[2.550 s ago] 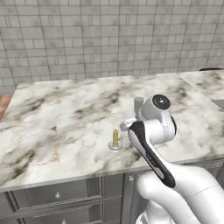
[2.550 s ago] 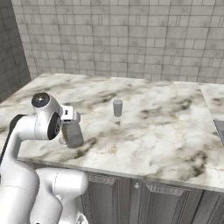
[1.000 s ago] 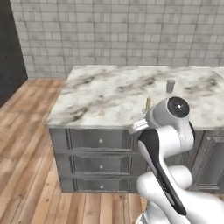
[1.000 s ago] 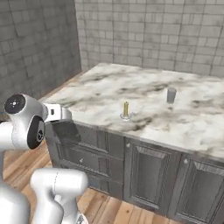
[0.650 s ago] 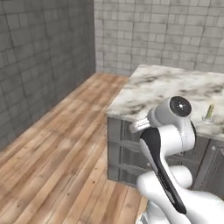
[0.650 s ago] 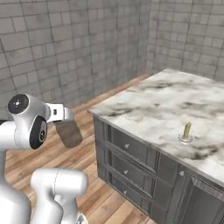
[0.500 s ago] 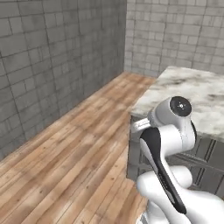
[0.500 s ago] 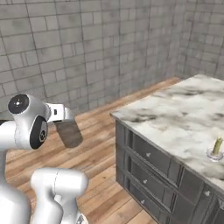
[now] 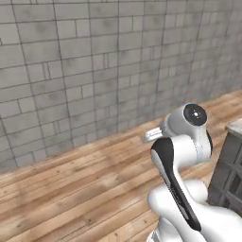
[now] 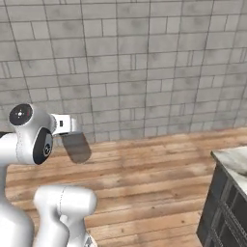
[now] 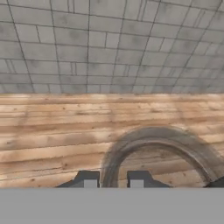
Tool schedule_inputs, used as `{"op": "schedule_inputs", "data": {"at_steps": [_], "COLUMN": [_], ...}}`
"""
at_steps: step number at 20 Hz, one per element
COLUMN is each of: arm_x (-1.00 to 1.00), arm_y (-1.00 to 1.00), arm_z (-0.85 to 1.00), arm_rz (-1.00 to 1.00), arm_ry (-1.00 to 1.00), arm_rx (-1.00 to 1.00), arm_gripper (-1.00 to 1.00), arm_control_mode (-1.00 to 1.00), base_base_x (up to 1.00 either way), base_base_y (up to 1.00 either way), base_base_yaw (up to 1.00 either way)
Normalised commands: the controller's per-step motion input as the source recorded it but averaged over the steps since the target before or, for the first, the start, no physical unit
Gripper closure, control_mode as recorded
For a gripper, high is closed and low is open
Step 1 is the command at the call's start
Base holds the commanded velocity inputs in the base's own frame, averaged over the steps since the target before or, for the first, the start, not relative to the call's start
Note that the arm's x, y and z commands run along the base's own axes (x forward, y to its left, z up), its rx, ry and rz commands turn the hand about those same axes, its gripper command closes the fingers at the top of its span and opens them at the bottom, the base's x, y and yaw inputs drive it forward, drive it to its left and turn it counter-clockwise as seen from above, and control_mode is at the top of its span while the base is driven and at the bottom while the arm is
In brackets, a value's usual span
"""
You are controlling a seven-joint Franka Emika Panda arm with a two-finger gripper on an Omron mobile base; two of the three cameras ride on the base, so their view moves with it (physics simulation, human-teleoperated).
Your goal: Pick the jar and candle from the dining table and place them in the open cabinet. Close the cabinet after placing the objects.
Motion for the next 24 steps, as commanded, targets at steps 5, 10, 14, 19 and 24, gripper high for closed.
{"op": "schedule_inputs", "data": {"at_steps": [5, 10, 14, 19, 24], "arm_x": [0.0, 0.0, 0.0, 0.0, 0.0], "arm_y": [0.0, 0.0, 0.0, 0.0, 0.0], "arm_z": [0.0, 0.0, 0.0, 0.0, 0.0], "arm_rz": [0.0, 0.0, 0.0, 0.0, 0.0], "arm_ry": [0.0, 0.0, 0.0, 0.0, 0.0], "arm_rx": [0.0, 0.0, 0.0, 0.0, 0.0], "arm_gripper": [1.0, 1.0, 1.0, 1.0, 1.0], "arm_control_mode": [1.0, 1.0, 1.0, 1.0, 1.0], "base_base_x": [0.0, 0.0, 0.0, 0.0, 0.0], "base_base_y": [0.59, 0.53, 0.37, 0.26, 0.25], "base_base_yaw": [0.79, 0.77, 0.75, 0.74, 0.73]}}
